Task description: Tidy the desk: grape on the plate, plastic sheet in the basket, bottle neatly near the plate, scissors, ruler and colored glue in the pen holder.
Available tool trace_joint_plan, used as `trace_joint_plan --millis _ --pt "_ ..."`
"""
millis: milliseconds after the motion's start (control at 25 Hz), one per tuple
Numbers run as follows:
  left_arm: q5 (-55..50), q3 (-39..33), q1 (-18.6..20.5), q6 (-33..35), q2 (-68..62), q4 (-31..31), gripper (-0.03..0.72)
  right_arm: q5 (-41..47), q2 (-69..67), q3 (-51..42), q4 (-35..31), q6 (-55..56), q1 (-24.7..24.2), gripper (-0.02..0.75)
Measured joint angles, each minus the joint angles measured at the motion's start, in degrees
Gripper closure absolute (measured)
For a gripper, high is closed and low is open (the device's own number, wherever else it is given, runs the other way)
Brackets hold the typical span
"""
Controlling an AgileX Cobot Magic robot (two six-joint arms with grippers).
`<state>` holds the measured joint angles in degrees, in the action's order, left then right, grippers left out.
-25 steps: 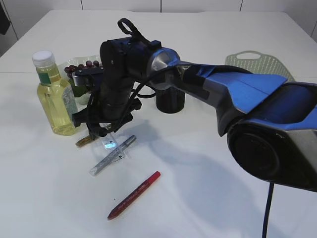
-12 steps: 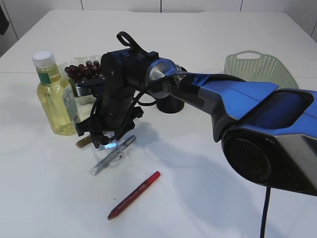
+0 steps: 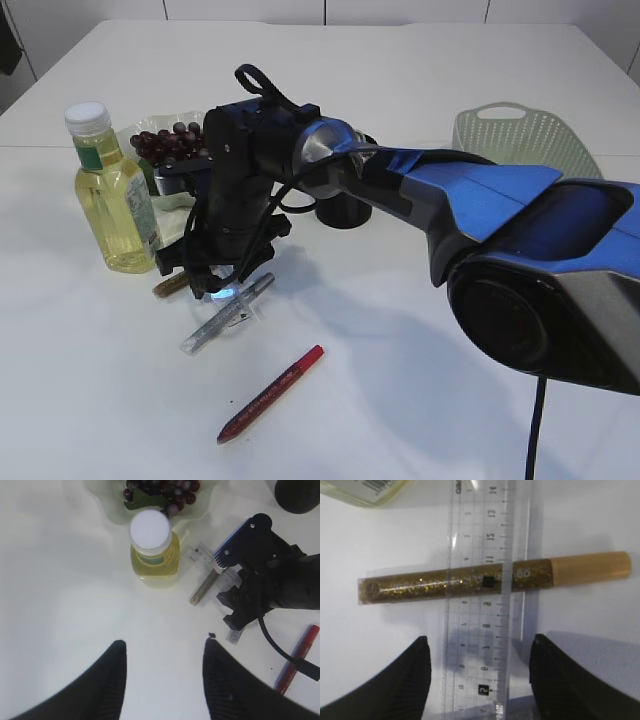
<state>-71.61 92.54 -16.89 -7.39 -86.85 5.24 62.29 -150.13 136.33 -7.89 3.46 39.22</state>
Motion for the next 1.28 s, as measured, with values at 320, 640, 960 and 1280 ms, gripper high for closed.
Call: trace_joint_plan --millis 320,640,960,1280 --pt "0.0 0.0 0.0 0.0 0.0 0.0 0.337 1.25 0.0 0.0 0.0 0.0 0.0 0.248" --pt "0.0 0.0 0.0 0.0 0.0 0.0 0.345 1.37 0.0 0.0 0.09 -0.1 0.0 0.248" --pt "0.0 0.0 0.0 0.0 0.0 0.0 0.355 1.48 0.0 0.0 0.09 -0.1 0.0 0.248" --pt "0.0 0.0 0.0 0.0 0.0 0.0 0.358 1.46 0.0 0.0 0.09 -0.1 0.0 0.402"
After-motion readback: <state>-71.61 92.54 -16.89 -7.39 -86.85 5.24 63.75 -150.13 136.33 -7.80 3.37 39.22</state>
